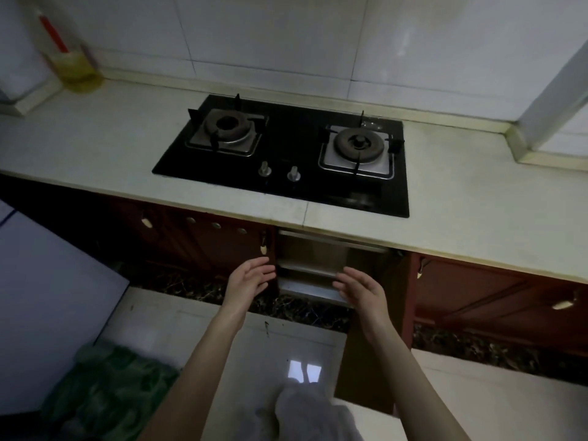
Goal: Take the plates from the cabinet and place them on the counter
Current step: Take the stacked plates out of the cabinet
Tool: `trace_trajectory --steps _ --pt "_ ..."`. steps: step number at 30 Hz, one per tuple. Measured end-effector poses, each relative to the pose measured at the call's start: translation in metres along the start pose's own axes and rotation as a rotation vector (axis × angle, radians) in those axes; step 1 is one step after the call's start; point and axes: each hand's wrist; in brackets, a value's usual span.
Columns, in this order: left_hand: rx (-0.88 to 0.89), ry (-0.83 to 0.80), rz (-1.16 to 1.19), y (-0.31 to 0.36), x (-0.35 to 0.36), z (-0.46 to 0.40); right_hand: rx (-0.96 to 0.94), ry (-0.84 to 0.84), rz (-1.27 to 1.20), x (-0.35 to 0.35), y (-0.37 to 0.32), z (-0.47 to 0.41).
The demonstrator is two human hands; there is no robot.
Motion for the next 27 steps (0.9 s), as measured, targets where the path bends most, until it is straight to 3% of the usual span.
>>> trace_trajectory --steps 7,15,23,27 --pt "-0.039 0.032 0.075 -0.015 0.003 -0.035 0.022 0.018 0.008 -0.002 0.007 -0.033" --pt "0.002 -0.052 0.139 -0.044 0.020 -0.113 -0.040 0.176 -0.036 0.011 0.062 -0.091" --pt "0.308 -0.084 0.251 -0.121 0.050 -0.212 -0.298 0.332 -0.117 0.012 0.149 -0.187" --pt "0.458 -0.132 0.397 -0.144 0.070 -0.251 -0.446 0.243 -0.266 0.002 0.172 -0.230"
Point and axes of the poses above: each hand's wrist, its own z-axis away from the middle knuckle, its own x-axis out of the palm, y = z × x, and after that the axes turned 2 degrees about -x, right-handed
